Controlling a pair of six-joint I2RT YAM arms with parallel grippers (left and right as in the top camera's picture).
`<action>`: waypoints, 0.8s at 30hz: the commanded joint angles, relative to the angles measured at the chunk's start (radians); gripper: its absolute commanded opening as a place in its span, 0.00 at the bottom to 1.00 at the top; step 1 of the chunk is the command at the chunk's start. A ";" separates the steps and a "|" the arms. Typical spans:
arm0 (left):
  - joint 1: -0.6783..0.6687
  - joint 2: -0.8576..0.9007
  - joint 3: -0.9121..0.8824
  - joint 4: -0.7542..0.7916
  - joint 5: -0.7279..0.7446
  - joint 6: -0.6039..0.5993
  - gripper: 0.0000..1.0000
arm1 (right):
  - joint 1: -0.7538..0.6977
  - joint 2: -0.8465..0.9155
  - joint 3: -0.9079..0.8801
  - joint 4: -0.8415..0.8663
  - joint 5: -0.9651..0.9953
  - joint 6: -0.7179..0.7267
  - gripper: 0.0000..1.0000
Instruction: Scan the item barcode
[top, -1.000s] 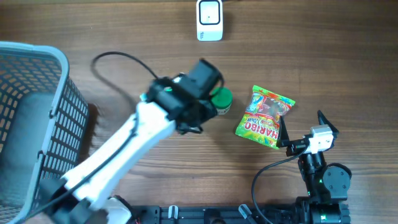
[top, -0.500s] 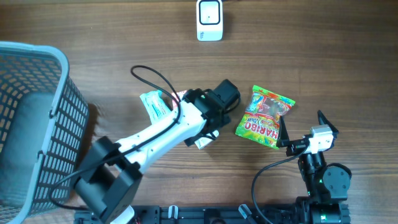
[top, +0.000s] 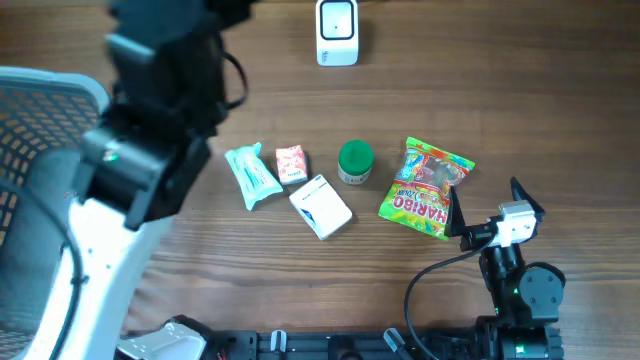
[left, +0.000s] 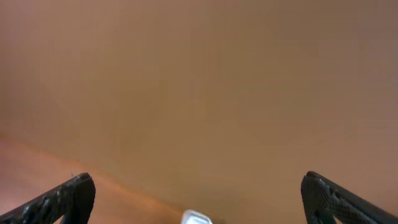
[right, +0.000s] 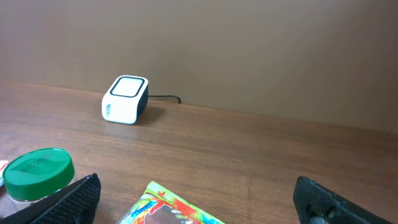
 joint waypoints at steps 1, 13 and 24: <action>0.097 -0.007 0.109 0.002 -0.167 0.317 1.00 | 0.003 -0.003 -0.001 0.003 0.013 -0.006 1.00; 0.185 -0.222 0.059 -0.074 -0.188 0.340 1.00 | 0.003 -0.003 -0.001 0.003 0.013 -0.005 1.00; 0.386 -0.872 -0.502 0.206 0.090 0.268 1.00 | 0.003 -0.003 -0.001 0.003 0.013 -0.005 1.00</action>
